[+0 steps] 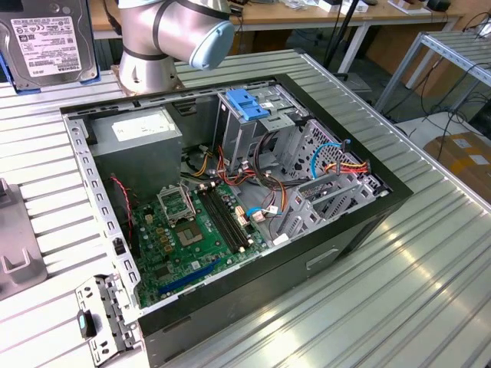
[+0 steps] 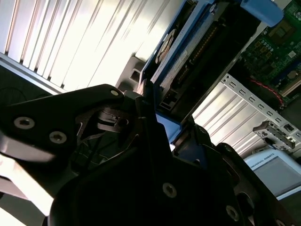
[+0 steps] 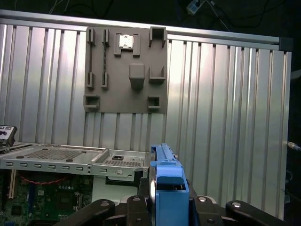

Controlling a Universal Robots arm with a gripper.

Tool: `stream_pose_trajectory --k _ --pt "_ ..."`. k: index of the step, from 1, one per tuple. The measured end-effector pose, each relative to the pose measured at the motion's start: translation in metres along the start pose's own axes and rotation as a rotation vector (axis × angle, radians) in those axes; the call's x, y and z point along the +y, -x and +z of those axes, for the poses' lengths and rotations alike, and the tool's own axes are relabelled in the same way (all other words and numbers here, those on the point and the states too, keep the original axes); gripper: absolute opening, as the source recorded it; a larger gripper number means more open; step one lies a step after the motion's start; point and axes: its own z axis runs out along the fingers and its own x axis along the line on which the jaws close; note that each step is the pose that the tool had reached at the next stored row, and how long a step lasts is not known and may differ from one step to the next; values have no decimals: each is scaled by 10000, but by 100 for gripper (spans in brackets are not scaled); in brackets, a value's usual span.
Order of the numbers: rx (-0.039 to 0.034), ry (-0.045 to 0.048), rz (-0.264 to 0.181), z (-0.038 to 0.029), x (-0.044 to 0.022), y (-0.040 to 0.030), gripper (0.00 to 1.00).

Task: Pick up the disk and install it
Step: 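Pick up the disk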

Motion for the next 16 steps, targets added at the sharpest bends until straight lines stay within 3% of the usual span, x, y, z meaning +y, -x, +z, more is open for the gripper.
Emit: stream_pose_trajectory --k 16 --pt "0 0 0 -4 -8 -112 37"
